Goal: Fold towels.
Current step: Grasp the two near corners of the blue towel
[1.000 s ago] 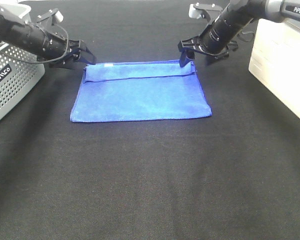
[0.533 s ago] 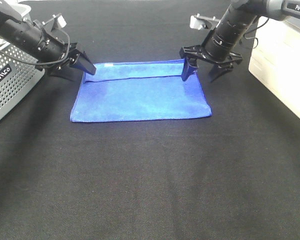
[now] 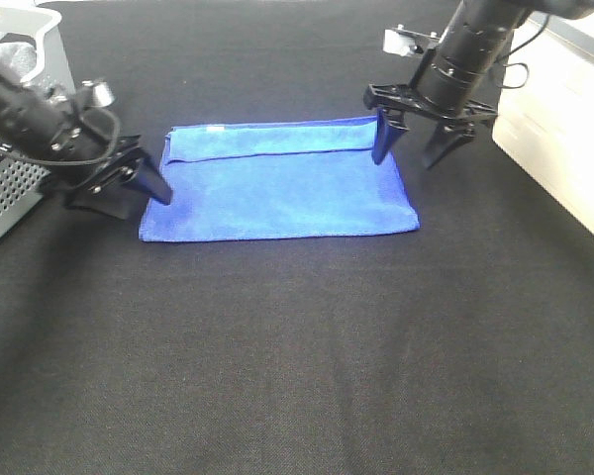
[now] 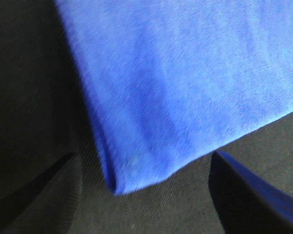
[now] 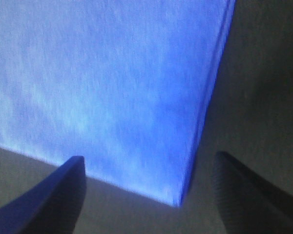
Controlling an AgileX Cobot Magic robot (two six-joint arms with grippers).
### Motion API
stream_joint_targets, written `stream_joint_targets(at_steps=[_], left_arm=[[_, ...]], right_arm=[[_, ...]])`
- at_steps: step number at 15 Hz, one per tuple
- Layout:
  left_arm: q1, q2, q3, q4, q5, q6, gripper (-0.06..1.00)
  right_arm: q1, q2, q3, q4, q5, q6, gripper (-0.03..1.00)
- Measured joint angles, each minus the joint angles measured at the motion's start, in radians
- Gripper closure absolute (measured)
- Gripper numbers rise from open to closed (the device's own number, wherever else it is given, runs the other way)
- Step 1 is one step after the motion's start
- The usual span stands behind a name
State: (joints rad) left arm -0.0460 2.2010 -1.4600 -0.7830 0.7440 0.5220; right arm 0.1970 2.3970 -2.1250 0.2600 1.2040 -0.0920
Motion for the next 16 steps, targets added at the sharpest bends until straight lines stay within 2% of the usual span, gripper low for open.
stream_joint_targets(at_steps=[1, 3, 6, 8, 11, 12, 16], left_arm=[[0.0, -0.051, 0.058, -0.006, -0.044, 0.0, 0.25], [0.0, -0.069, 0.071, -0.017, -0.059, 0.0, 0.25], [-0.01, -0.069, 0.073, -0.033, -0.096, 0.0, 0.25], [-0.014, -0.068, 0.073, -0.035, -0.109, -0.003, 0.25], [-0.015, -0.025, 0.073, -0.099, -0.123, -0.003, 0.24], [-0.019, 0.008, 0.072, -0.123, -0.128, -0.003, 0.21], [-0.051, 0.045, 0.046, -0.161, -0.155, 0.0, 0.19]], right_arm=[[-0.012, -0.058, 0.114, 0.011, -0.035, 0.0, 0.3], [-0.051, -0.136, 0.305, 0.115, -0.147, -0.029, 0.31], [-0.083, -0.176, 0.469, 0.247, -0.277, -0.173, 0.31], [-0.083, -0.176, 0.485, 0.263, -0.3, -0.186, 0.31], [-0.082, -0.176, 0.504, 0.252, -0.341, -0.19, 0.31], [-0.082, -0.164, 0.505, 0.256, -0.355, -0.196, 0.31], [-0.082, -0.111, 0.505, 0.333, -0.365, -0.258, 0.31]])
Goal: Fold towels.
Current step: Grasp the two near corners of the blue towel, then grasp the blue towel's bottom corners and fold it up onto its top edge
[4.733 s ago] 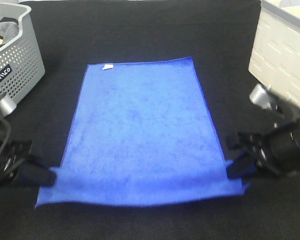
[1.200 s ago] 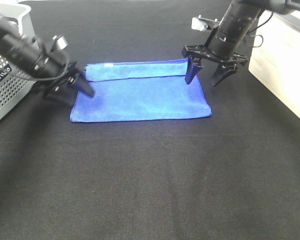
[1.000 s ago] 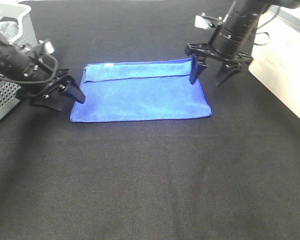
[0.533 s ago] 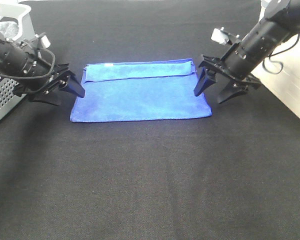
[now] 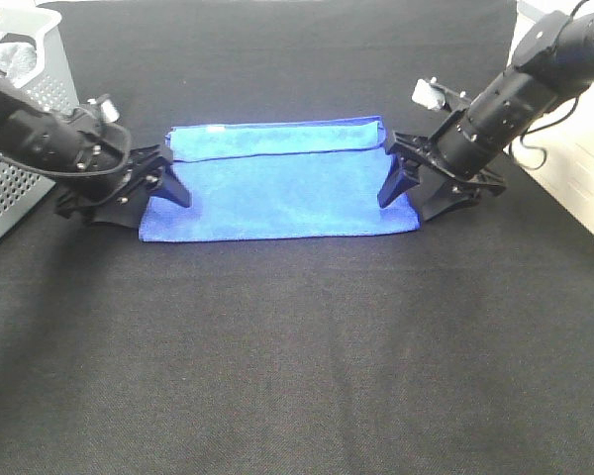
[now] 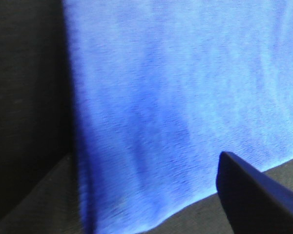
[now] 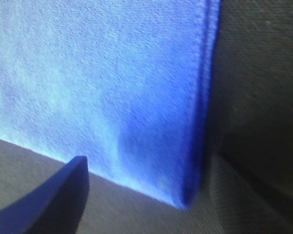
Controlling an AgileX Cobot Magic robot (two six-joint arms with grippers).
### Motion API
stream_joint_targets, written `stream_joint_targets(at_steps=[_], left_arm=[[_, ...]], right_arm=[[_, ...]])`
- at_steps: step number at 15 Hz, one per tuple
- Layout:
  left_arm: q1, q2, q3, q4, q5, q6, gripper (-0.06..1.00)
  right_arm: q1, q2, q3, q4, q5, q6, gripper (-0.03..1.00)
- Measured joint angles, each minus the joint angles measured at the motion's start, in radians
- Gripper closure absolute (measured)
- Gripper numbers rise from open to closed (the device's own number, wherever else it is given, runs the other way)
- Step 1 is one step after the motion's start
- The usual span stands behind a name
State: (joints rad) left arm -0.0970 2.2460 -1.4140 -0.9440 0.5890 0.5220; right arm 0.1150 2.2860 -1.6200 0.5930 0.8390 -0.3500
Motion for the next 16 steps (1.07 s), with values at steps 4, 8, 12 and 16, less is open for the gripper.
stream_joint_targets(at_steps=[4, 8, 12, 16], left_arm=[[-0.045, 0.007, -0.003, -0.003, -0.041, 0.004, 0.22], [-0.046, 0.019, -0.003, 0.004, -0.047, 0.004, 0.57], [-0.041, 0.021, -0.003, 0.005, -0.004, -0.001, 0.93], [0.017, -0.068, 0.013, 0.126, 0.148, -0.005, 0.93]], right_arm=[[0.0, 0.036, -0.005, 0.088, -0.002, -0.033, 0.41], [-0.001, 0.064, -0.011, 0.12, -0.018, -0.034, 0.66], [-0.002, 0.074, -0.016, 0.115, -0.023, 0.002, 0.97], [-0.002, -0.019, 0.032, 0.041, 0.047, 0.047, 0.97]])
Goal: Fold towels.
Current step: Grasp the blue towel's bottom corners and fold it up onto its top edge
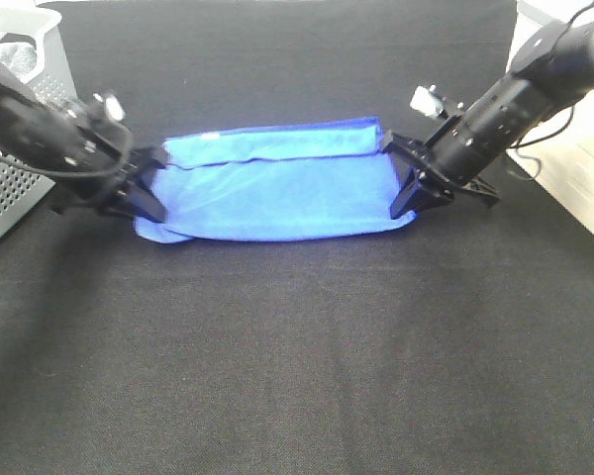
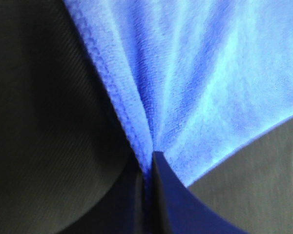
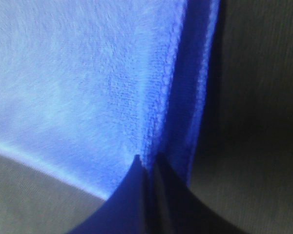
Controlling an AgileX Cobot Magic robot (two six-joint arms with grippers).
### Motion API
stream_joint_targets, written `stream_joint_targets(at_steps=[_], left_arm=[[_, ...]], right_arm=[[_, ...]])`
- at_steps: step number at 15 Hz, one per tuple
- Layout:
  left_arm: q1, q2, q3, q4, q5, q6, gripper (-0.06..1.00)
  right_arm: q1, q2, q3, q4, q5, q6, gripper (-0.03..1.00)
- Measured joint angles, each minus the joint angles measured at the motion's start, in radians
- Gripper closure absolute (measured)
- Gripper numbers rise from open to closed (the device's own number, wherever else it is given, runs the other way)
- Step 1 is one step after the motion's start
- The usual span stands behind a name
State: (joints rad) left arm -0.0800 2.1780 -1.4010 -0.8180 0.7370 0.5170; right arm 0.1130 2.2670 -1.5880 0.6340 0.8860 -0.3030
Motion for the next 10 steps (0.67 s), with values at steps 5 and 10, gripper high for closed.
stream_joint_targets(at_steps=[5, 10], left_arm=[[-0.002, -0.102, 0.195, 0.053, 0.025, 0.004, 0.93], [-0.002, -0.181, 0.326, 0.054, 0.019, 0.029, 0.93]], right_arm=[[0.002, -0.162, 0.298, -0.001, -0.062, -0.026, 0.97], [0.002, -0.269, 0.495, 0.003, -0.118, -0.064, 0.97]])
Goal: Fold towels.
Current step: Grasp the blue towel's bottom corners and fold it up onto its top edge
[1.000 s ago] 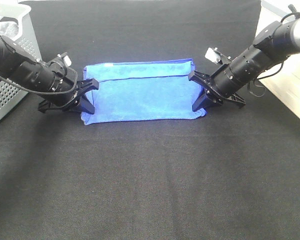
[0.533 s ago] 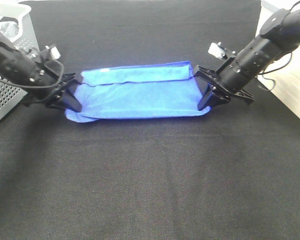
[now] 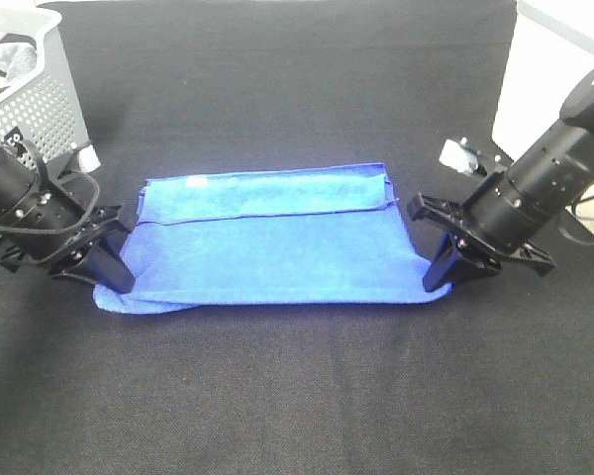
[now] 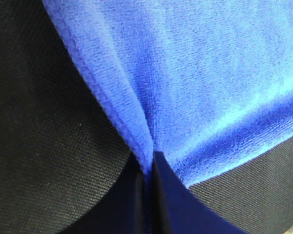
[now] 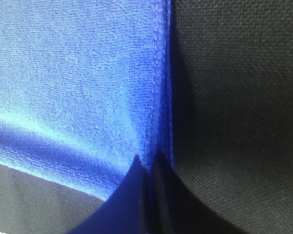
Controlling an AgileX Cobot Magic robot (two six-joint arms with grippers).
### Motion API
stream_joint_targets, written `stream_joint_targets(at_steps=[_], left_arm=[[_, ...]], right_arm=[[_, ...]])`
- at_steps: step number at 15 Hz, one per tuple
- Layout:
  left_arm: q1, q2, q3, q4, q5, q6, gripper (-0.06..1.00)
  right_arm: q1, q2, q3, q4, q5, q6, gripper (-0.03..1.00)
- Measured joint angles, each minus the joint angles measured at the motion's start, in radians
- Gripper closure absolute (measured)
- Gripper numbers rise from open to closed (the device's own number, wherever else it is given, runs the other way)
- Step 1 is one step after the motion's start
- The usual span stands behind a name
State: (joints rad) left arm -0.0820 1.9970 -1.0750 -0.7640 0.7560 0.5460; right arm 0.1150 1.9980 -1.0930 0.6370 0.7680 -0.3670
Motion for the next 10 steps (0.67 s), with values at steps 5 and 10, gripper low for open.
stream_joint_targets(at_steps=[5, 10], left_arm=[[0.001, -0.009, -0.13, 0.014, -0.02, -0.094, 0.93], [0.001, 0.05, -0.369, 0.109, -0.035, -0.131, 0.93]], right_arm=[[0.0, 0.013, -0.18, -0.005, 0.025, -0.007, 0.97], [0.0, 0.169, -0.487, -0.008, 0.074, -0.003, 0.97]])
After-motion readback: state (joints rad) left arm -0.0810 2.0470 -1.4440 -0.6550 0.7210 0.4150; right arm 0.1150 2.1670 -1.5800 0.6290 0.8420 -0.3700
